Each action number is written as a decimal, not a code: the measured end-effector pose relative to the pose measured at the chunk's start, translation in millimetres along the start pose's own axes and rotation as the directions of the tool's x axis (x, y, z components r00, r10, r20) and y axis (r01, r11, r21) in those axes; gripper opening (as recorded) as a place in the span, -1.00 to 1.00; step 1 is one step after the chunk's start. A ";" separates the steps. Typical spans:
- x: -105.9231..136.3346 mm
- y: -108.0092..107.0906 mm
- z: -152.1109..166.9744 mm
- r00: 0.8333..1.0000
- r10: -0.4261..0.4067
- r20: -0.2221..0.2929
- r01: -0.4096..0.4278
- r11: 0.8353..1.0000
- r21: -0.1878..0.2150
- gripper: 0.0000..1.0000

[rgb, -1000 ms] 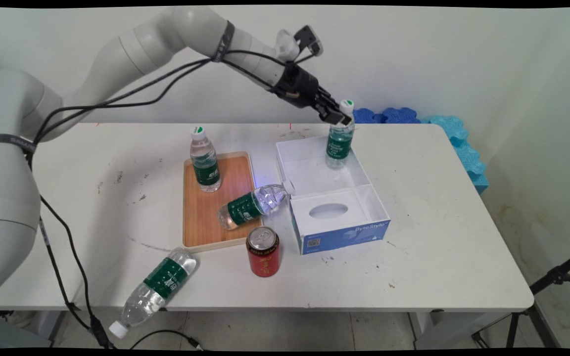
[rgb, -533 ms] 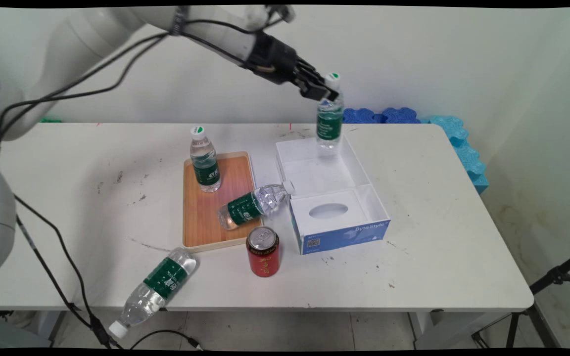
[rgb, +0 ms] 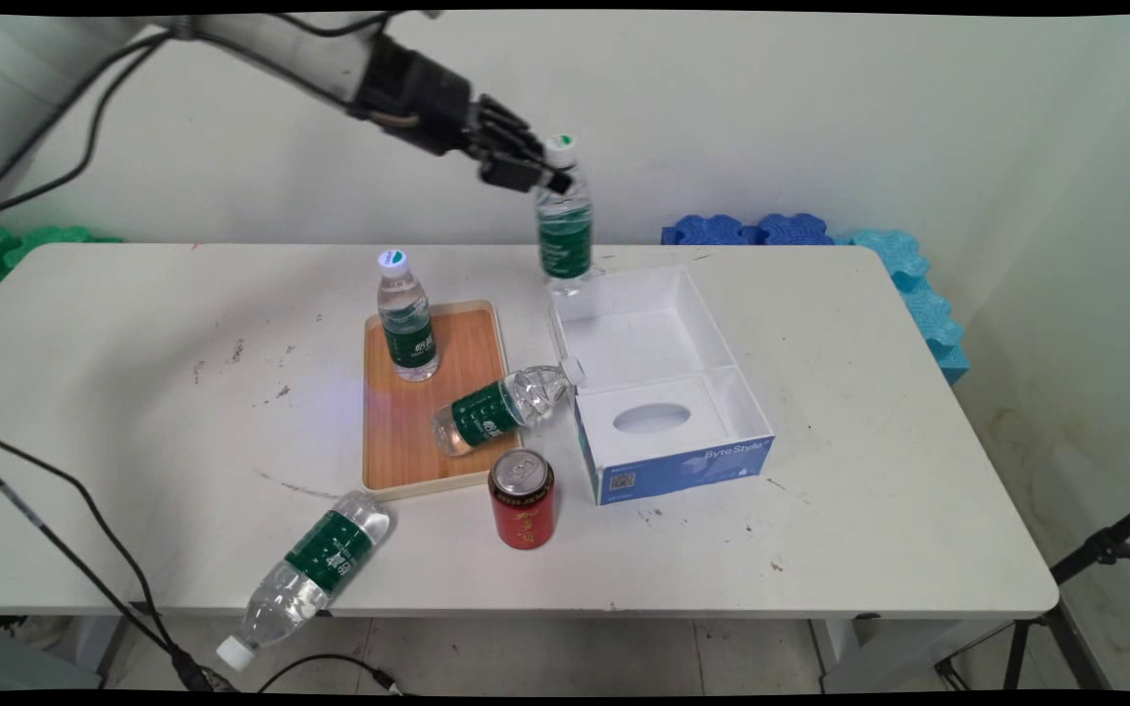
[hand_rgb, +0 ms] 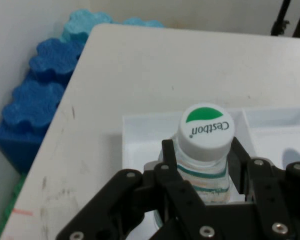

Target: Place the picked object on the tray

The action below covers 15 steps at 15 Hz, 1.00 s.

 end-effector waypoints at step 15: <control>-108.2 -2.9 -43.2 0.999 -0.015 0.035 0.015 1.000 -0.020 -1.00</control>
